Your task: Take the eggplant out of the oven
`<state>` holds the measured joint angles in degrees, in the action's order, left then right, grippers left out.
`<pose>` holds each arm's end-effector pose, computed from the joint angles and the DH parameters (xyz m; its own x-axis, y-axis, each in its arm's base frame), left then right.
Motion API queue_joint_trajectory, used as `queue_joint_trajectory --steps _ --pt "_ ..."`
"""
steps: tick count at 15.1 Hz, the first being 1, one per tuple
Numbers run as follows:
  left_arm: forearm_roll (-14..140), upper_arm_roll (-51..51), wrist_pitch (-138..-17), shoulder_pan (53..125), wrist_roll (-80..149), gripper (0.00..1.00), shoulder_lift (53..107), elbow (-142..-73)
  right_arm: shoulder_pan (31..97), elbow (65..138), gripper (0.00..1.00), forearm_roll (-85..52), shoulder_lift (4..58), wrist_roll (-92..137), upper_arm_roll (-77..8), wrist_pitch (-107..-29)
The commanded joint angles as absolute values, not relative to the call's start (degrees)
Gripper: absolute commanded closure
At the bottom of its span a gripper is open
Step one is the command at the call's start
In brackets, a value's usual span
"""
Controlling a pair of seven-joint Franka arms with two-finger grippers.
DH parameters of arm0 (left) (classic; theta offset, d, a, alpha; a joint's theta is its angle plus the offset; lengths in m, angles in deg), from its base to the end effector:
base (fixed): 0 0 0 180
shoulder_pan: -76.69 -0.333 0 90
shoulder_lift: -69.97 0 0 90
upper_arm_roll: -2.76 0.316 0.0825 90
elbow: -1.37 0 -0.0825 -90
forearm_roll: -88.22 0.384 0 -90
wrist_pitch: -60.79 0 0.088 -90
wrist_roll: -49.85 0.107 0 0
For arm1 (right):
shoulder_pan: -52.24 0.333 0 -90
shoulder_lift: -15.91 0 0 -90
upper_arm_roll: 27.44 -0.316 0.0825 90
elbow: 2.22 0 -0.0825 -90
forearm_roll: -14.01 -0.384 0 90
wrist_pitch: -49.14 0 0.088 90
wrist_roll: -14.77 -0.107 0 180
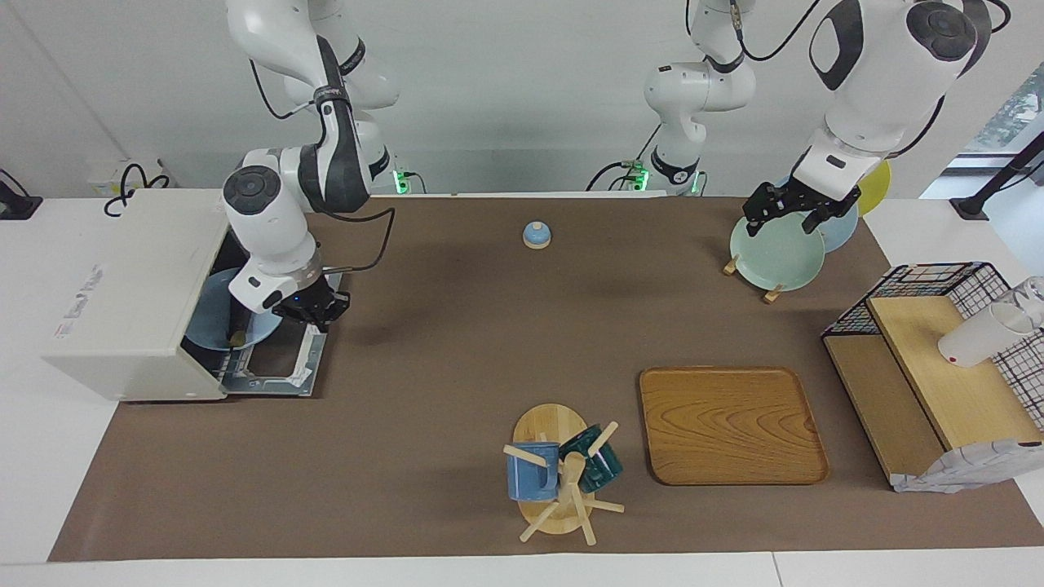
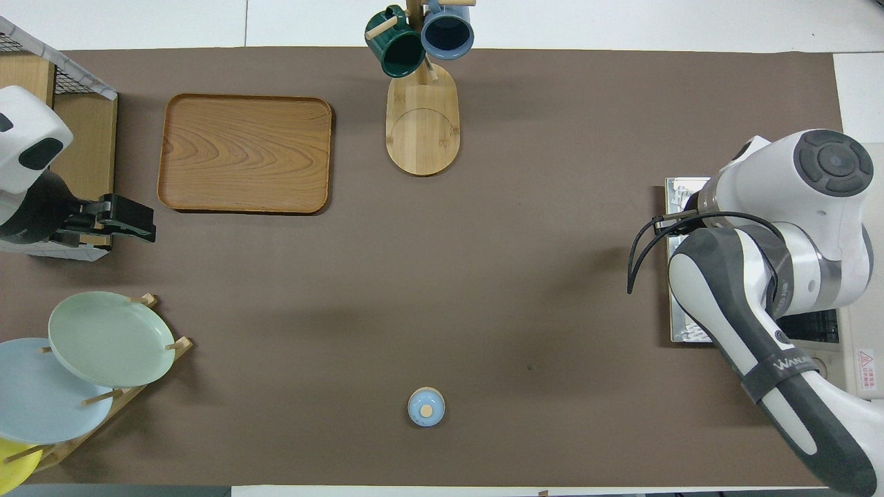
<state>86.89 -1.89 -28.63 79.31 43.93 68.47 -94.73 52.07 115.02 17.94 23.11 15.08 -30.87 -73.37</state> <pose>0.5368 -0.0715 0.5880 0.9955 -0.0231 -0.0921 -0.0221 -0.9997 0.0116 0.5685 0.0288 0.3773 0.9945 0.0987 -0.0345 0.1004 -0.9938 0.0489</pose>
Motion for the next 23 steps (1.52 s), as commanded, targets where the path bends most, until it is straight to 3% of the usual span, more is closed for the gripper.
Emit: queue_joint_trajectory --steps 1,7,13,15,19,20,21,23 --pt "86.99 -2.16 -28.42 78.8 43.52 0.0 67.77 -94.79 51.27 114.59 0.44 18.39 22.59 14.85 -30.96 -70.76" --pt "86.99 -2.25 -27.99 78.8 43.43 0.0 67.77 -94.87 47.15 114.5 0.44 18.93 20.91 23.27 -30.43 -66.71" --pt "86.99 -2.16 -28.16 78.72 43.52 0.0 67.77 -94.87 45.12 118.45 0.46 18.93 19.78 24.87 -30.43 -70.91" --pt "86.99 -2.16 -28.16 78.72 43.52 0.0 67.77 -94.87 44.6 120.03 0.57 18.93 19.6 26.71 -30.43 -74.07" --pt "86.99 -2.16 -27.98 78.72 43.52 0.0 67.77 -94.87 43.98 122.93 0.67 18.93 18.89 26.98 -30.43 -77.59" --pt "86.99 -2.16 -27.98 78.72 43.52 0.0 67.77 -94.87 43.98 123.03 0.75 18.93 18.81 27.07 -30.34 -77.95" --pt "86.99 -2.16 -28.07 78.72 43.52 0.0 67.77 -94.87 44.07 122.94 1.0 18.93 18.81 27.33 -30.34 -77.69" --pt "86.99 -2.16 -28.25 78.72 43.52 0.0 67.77 -94.79 44.85 121.89 1.0 20.32 18.89 29.09 -30.43 -75.68"
